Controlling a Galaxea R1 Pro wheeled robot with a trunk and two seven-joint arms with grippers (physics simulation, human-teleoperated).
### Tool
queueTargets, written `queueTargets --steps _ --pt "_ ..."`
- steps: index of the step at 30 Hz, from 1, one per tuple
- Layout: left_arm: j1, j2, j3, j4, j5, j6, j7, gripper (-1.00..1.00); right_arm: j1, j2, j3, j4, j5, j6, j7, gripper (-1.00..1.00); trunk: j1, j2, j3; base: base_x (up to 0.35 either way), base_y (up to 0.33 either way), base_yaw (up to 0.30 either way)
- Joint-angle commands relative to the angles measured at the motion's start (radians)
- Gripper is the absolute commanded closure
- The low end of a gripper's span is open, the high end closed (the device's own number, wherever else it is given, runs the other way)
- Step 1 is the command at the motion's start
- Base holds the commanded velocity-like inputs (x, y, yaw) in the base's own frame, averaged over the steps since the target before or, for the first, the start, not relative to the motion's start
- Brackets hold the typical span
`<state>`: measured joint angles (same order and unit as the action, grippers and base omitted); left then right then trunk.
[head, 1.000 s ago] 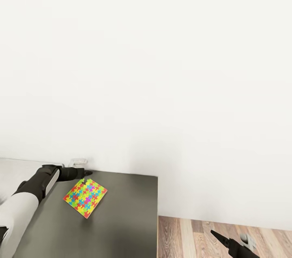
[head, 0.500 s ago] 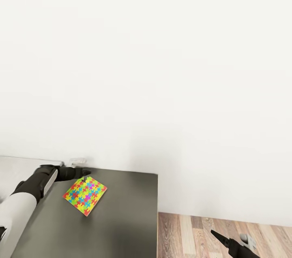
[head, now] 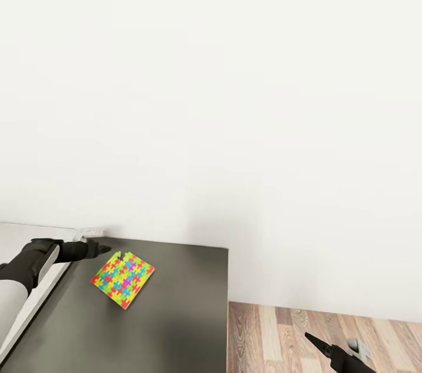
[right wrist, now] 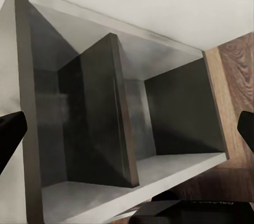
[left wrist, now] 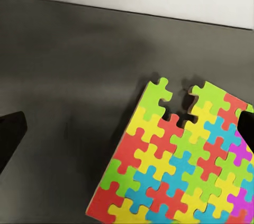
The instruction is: Put all the toys in the child's room - the three board games (two on the bed and one on the table), the two jigsaw puzzles on the table, and the tennis ball on the table - inside the toy box on the table in the child's room.
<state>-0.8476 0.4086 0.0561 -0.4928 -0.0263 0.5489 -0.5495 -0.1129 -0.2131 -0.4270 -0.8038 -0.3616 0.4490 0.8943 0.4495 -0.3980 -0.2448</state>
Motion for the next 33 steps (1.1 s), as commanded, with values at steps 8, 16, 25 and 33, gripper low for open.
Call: queueTargets --steps 8,16,25,33 --pt "-0.001 0.002 -0.001 -0.001 -0.007 0.008 -0.015 -1.0 -0.001 0.0 -0.001 0.0 -0.007 0.008 0.002 -1.0 0.001 -0.002 -0.015 0.0 0.0 0.0" --pt "-0.001 0.0 0.0 -0.001 -0.003 0.008 -0.023 -1.0 -0.001 0.0 -0.002 0.0 -0.007 0.008 0.002 -1.0 0.001 -0.002 -0.028 0.0 0.0 0.0" --pt "-0.001 0.0 0.001 -0.001 -0.003 0.008 -0.054 -1.0 -0.001 0.0 -0.002 0.0 -0.007 0.008 0.002 -1.0 0.001 -0.002 -0.043 0.0 0.0 0.0" --pt "-0.001 0.003 0.0 -0.003 -0.004 0.001 -0.114 -1.0 -0.001 0.0 -0.001 0.0 -0.007 0.008 0.002 -1.0 0.001 -0.002 -0.056 0.0 0.0 0.0"
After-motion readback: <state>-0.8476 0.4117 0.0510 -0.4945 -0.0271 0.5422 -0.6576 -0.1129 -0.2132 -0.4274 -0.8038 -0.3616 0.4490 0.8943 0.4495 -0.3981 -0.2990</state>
